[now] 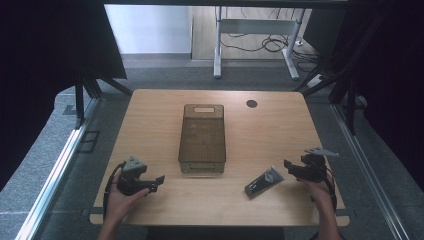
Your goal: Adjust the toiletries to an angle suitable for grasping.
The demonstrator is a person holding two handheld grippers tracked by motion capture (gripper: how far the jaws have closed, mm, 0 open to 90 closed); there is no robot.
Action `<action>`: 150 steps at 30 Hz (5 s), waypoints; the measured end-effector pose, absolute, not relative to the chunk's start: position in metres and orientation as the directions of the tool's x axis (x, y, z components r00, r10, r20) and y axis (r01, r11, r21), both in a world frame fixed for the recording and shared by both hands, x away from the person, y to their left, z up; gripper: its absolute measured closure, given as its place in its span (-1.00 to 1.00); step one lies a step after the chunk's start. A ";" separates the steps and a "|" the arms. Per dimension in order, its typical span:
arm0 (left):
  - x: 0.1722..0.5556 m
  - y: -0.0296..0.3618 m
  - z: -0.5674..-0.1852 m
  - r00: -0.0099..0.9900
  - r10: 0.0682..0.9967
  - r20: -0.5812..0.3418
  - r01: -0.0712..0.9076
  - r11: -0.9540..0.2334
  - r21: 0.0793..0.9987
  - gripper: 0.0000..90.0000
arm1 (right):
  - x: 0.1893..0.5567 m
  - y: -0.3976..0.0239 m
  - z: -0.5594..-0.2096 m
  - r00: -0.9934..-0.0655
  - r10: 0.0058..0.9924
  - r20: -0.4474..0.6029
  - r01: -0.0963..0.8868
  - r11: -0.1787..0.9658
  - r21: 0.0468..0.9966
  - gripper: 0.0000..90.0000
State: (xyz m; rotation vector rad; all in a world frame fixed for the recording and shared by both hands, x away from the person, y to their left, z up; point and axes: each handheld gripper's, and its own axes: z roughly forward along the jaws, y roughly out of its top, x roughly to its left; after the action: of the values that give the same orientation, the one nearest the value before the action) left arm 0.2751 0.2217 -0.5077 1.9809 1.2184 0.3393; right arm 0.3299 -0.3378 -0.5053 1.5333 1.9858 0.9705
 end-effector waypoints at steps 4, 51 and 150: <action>0.274 0.222 -0.506 0.511 0.842 -0.175 0.637 -0.234 0.735 -0.61 | 0.325 -0.339 -0.497 -0.298 0.950 0.093 0.633 0.123 0.764 -0.18; 0.268 0.194 -0.514 0.516 0.847 -0.126 0.623 -0.271 0.734 -0.60 | 0.316 -0.335 -0.488 -0.429 0.897 0.112 0.646 0.217 0.732 0.60; 0.266 0.205 -0.510 0.517 0.845 -0.137 0.634 -0.271 0.724 -0.58 | 0.336 -0.197 -0.488 -0.752 0.642 0.148 0.640 0.659 0.395 1.00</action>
State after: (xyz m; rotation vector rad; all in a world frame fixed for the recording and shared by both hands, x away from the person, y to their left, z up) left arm 0.2662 0.2047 -0.5097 2.0069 1.2044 0.3565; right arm 0.3359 -0.1965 -0.4881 1.1041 2.8577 0.6774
